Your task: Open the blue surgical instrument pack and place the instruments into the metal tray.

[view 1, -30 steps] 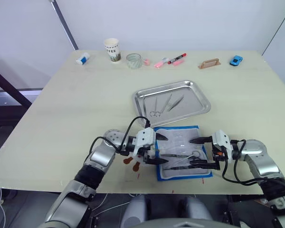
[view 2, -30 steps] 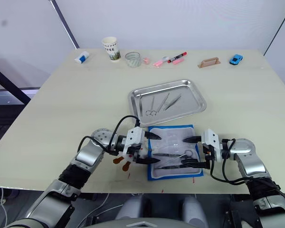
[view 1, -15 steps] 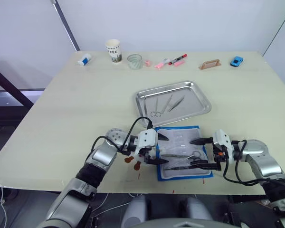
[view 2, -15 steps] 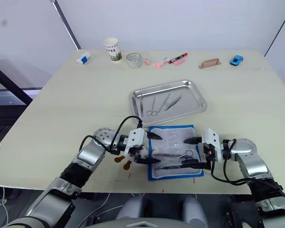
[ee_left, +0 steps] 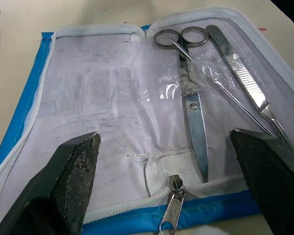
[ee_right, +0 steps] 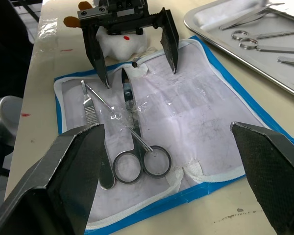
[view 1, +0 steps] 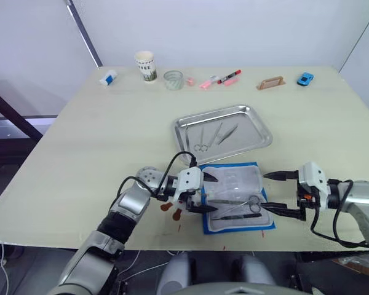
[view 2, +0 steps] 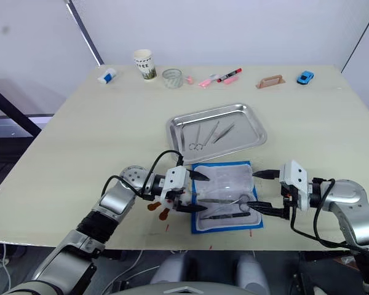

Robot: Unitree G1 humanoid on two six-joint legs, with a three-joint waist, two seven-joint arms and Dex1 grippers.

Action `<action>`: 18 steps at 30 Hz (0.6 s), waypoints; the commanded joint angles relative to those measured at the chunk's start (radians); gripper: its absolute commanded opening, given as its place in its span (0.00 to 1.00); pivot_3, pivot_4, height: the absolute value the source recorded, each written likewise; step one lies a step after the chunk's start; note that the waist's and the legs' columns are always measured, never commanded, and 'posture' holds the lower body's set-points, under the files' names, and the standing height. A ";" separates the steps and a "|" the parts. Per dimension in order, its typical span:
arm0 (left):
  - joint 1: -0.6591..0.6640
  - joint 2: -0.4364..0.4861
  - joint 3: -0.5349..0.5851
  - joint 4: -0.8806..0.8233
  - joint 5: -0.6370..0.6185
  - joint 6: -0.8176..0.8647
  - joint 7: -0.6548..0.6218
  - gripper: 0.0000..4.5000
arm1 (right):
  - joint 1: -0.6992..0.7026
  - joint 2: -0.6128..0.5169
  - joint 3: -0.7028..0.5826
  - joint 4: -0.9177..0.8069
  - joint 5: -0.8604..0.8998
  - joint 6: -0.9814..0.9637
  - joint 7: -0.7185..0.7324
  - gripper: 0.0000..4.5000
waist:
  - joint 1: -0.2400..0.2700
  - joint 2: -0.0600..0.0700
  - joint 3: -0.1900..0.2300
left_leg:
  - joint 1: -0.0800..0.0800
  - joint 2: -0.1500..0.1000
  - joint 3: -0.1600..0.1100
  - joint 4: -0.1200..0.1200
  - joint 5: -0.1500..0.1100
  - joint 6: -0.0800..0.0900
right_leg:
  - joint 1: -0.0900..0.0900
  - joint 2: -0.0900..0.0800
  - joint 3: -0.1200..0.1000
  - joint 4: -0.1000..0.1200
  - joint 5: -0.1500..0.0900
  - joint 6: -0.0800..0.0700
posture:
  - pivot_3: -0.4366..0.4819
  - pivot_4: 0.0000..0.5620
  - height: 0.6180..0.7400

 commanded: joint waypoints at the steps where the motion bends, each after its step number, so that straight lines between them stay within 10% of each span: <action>1: 0.062 0.031 -0.040 0.073 0.066 0.039 0.013 1.00 | -0.017 -0.001 0.017 -0.116 -0.012 0.144 -0.122 0.89 | -0.002 0.000 0.000 | 0.000 0.000 0.000 0.000 0.000 0.000 | 0.000 0.000 0.000 0.000 0.000 0.000 | 0.48 0.27 1.00; 6: 0.060 0.029 -0.037 0.065 0.065 0.047 0.012 1.00 | -0.051 0.013 0.077 -0.136 -0.060 0.177 -0.182 0.51 | -0.002 -0.002 0.001 | -0.001 0.000 0.001 -0.002 0.000 0.000 | -0.002 0.000 0.001 0.000 0.000 0.000 | 0.48 0.27 1.00; 18: 0.059 0.031 -0.035 0.051 0.069 0.055 0.011 1.00 | -0.169 -0.001 0.221 -0.026 -0.188 0.097 -0.159 0.51 | -0.002 -0.005 0.004 | -0.001 0.000 0.001 -0.002 0.000 0.000 | -0.004 0.000 0.001 -0.001 0.000 0.000 | 0.48 0.27 1.00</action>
